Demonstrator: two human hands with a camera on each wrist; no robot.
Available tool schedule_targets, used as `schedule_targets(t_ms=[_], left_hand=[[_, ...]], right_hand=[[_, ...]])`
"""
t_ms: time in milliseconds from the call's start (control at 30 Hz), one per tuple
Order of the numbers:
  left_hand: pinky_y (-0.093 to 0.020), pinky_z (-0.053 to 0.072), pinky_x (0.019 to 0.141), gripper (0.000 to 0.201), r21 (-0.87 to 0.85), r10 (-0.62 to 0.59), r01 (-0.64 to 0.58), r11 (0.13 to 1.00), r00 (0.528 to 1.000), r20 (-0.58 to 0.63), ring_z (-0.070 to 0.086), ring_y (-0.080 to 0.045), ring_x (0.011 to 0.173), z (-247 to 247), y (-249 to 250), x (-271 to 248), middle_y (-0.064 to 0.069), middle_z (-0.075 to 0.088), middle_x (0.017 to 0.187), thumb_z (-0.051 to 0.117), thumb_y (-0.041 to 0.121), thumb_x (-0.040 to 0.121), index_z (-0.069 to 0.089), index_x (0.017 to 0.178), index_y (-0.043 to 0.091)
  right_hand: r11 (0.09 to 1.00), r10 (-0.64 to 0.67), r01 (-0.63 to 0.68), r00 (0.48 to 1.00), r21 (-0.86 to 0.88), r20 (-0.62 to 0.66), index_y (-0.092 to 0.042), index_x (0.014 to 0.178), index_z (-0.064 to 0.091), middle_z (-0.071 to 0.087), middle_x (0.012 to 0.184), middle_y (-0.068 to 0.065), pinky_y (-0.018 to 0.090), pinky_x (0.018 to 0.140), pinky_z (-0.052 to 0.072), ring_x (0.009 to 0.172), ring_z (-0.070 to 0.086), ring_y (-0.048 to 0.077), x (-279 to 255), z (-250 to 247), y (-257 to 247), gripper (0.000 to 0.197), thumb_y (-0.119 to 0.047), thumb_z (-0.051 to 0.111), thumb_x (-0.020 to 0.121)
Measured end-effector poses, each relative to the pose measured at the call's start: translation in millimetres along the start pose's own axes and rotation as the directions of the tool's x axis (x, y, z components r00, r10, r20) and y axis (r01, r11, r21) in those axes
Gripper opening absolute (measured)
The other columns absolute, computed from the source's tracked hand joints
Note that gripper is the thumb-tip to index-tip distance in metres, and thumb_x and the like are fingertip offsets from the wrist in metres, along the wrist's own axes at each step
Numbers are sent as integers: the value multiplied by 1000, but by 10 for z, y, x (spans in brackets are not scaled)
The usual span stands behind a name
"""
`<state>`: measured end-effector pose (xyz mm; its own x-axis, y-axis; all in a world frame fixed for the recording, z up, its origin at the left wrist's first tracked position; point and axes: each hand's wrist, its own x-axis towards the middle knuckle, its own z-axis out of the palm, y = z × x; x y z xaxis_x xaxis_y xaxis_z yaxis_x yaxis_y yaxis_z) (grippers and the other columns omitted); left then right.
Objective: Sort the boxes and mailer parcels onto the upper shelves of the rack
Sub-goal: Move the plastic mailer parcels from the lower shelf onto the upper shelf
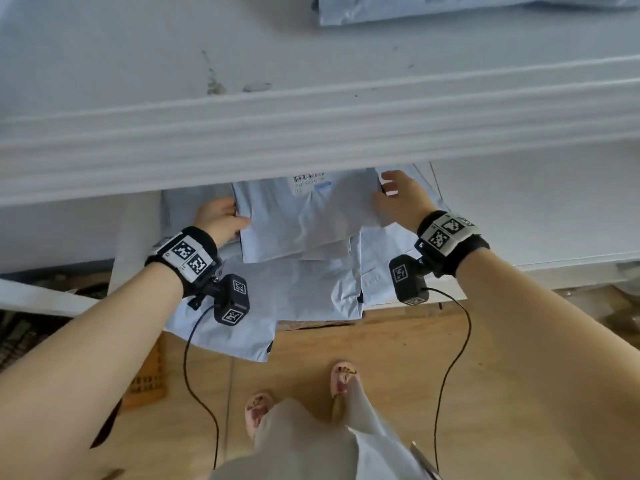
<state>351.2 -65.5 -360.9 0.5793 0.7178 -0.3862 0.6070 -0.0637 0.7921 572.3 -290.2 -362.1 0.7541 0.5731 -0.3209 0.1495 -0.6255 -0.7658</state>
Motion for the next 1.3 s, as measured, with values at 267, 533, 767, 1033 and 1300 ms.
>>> schedule_targets(t_ms=[267, 533, 767, 1033, 1300], left_hand=[[-29, 49, 64, 23, 110, -99, 75, 991, 966, 238, 57, -20, 72, 34, -199, -579, -12, 63, 86, 62, -8, 83, 63, 103, 2], [-30, 54, 84, 24, -207, -139, 182, 961, 969, 204, 68, -17, 100, 25, -288, -699, 0, 72, 109, 66, 24, 88, 64, 113, 22], [-29, 55, 79, 37, -181, -146, 181, 967, 970, 195, 70, -14, 95, -24, -268, -651, 4, 73, 106, 73, 29, 83, 62, 118, 25], [-39, 54, 89, 24, 16, -74, 72, 997, 974, 214, 68, -27, 98, -165, -477, -935, -11, 72, 104, 72, 10, 83, 68, 105, 5], [-31, 54, 84, 31, 279, 134, -184, 942, 973, 188, 67, -15, 90, -509, -650, -1505, -3, 73, 99, 83, 21, 72, 73, 100, 10]], right_hand=[[978, 48, -78, 987, 196, 155, -2, 133, 49, 64, 107, 9, 41, 87, 56, 91, 64, 23, 373, -109, 24, 50, -17, 66, 89], [977, 37, -84, 972, 194, 233, -2, 117, 62, 66, 114, 23, 48, 93, 54, 104, 65, 37, 291, -19, 57, 32, -6, 67, 86], [950, 108, -178, 959, 258, 263, 6, 115, 62, 67, 110, 19, 38, 83, 56, 93, 65, 30, -44, 42, 167, 30, 4, 65, 86], [948, 121, -201, 945, 246, 305, 2, 118, 63, 68, 114, 14, 32, 81, 56, 103, 66, 29, -706, 18, 178, 37, 10, 64, 82], [999, 28, -24, 985, -26, 168, 8, 107, 65, 70, 103, 20, 41, 85, 56, 92, 68, 30, -1456, 154, 22, 30, 1, 73, 79]])
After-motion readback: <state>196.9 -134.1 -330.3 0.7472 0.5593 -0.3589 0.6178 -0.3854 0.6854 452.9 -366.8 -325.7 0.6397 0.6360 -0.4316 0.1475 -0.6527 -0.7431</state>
